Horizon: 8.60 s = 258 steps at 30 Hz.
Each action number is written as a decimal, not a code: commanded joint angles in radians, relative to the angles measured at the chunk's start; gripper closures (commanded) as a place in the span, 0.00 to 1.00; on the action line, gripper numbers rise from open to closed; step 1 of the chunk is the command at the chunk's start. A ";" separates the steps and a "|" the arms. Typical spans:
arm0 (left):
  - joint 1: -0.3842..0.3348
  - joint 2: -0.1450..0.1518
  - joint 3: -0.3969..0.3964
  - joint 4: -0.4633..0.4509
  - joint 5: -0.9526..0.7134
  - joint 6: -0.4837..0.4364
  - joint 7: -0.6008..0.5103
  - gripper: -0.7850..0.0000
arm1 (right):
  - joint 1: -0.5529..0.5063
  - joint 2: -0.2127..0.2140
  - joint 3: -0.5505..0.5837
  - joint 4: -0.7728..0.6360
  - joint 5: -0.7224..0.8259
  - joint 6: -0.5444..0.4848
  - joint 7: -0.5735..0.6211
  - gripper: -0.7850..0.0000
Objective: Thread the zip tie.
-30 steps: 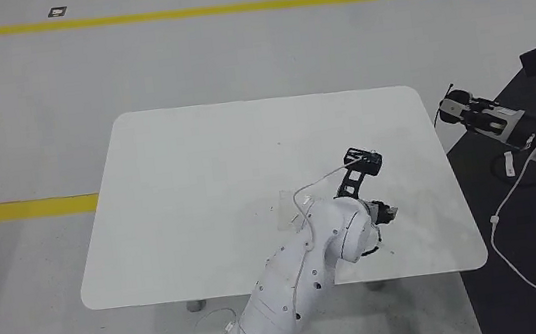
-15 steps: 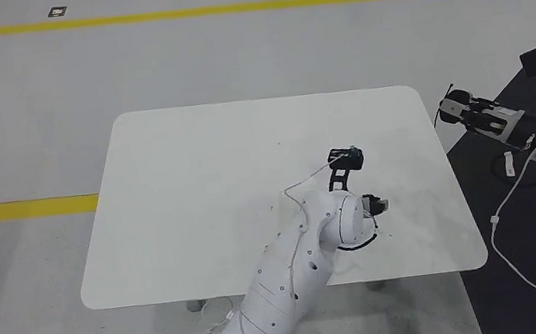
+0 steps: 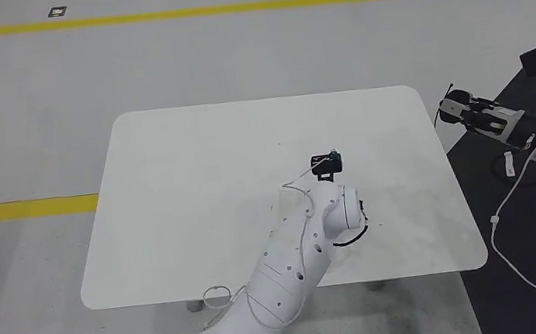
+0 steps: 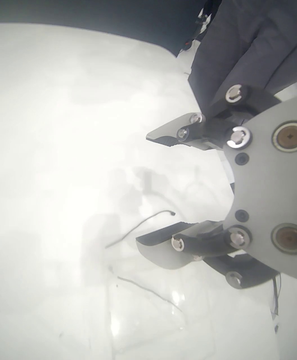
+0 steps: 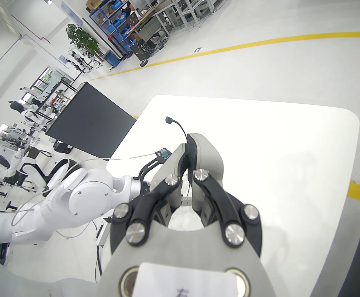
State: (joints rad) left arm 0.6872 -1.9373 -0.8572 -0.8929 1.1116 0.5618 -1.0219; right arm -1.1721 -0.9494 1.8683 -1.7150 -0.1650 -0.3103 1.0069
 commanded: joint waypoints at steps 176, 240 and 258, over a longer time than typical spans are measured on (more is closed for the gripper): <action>0.153 0.222 -0.289 -0.614 -0.969 -0.151 -0.388 1.00 | -0.193 0.043 -0.014 0.019 -2.029 -0.124 -1.767 1.00; 0.032 0.280 -0.090 -0.285 -1.530 -0.019 -0.208 1.00 | -0.308 0.086 -0.046 -0.022 -2.336 0.113 -2.095 1.00; -0.003 0.296 -0.044 -0.285 -1.541 -0.074 -0.212 1.00 | -0.323 0.093 -0.081 -0.048 -2.361 0.080 -2.076 1.00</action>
State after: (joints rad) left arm 0.6867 -1.6427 -0.9041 -1.1777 -0.4306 0.4887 -1.2370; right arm -1.4957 -0.8571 1.7874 -1.7634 -2.5259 -0.2311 -1.0694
